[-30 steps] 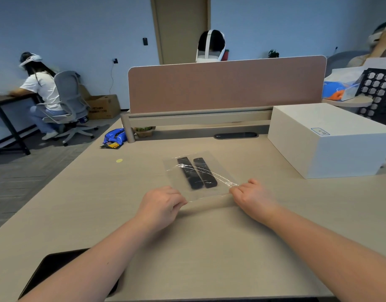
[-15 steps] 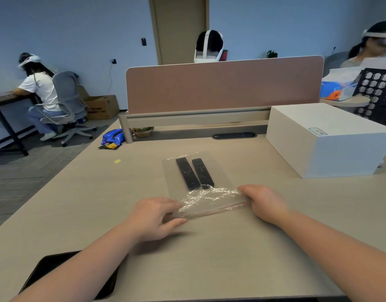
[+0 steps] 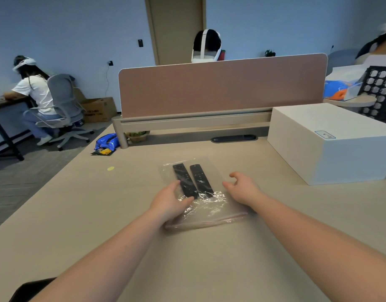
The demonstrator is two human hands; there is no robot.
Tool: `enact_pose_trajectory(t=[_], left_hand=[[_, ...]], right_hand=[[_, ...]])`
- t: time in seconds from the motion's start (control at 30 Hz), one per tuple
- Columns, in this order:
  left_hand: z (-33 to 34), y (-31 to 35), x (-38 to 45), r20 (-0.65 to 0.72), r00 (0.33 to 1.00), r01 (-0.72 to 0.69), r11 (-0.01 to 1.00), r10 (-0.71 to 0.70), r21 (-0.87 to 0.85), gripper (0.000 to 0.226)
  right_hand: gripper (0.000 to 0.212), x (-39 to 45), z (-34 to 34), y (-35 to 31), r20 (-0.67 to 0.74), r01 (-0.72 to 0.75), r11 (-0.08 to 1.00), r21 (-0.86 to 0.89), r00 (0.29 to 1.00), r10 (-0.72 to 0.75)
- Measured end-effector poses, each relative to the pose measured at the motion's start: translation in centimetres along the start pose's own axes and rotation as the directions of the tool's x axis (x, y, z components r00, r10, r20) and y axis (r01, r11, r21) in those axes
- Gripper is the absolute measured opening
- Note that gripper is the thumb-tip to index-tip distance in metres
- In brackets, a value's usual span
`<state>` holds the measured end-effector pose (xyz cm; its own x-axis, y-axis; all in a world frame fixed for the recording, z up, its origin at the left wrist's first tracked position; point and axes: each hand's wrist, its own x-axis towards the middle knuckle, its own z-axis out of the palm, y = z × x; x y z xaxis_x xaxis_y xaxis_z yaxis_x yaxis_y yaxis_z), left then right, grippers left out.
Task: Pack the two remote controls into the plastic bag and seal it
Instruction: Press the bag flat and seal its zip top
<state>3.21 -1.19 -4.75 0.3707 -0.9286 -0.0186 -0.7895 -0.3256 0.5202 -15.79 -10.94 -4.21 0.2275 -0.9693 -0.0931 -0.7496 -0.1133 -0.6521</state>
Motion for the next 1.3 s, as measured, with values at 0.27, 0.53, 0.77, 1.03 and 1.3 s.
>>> enact_pose_trajectory(t=[0.27,0.53,0.77,1.03,1.3], left_hand=[[2.8,1.3,2.3,-0.080,0.990,-0.118,0.993,0.118,0.010,0.071],[6.2,6.5,6.4,-0.070,0.969,-0.241,0.970,0.238,-0.035,0.069],[10.2,12.9,11.0,-0.014,0.947,-0.323,0.946,0.322,-0.037,0.072],[12.6,16.6,15.0,0.020,0.927,-0.375,0.927,0.376,-0.026,0.072],[13.6,17.2,15.5,-0.023,0.945,-0.326,0.945,0.325,-0.038,0.058]], right_hand=[[0.062,2.9,1.7,-0.1,0.037,0.021,0.999,0.039,0.999,-0.022],[0.054,5.2,-1.7,3.6,-0.234,0.066,0.997,-0.034,0.969,-0.072],[0.044,8.1,-5.3,7.5,-0.426,-0.040,0.962,-0.271,0.901,-0.082],[0.033,10.7,-7.5,8.8,-0.467,-0.121,0.902,-0.415,0.879,-0.097],[0.030,11.4,-7.1,8.9,-0.427,-0.111,0.804,-0.584,0.884,-0.188]])
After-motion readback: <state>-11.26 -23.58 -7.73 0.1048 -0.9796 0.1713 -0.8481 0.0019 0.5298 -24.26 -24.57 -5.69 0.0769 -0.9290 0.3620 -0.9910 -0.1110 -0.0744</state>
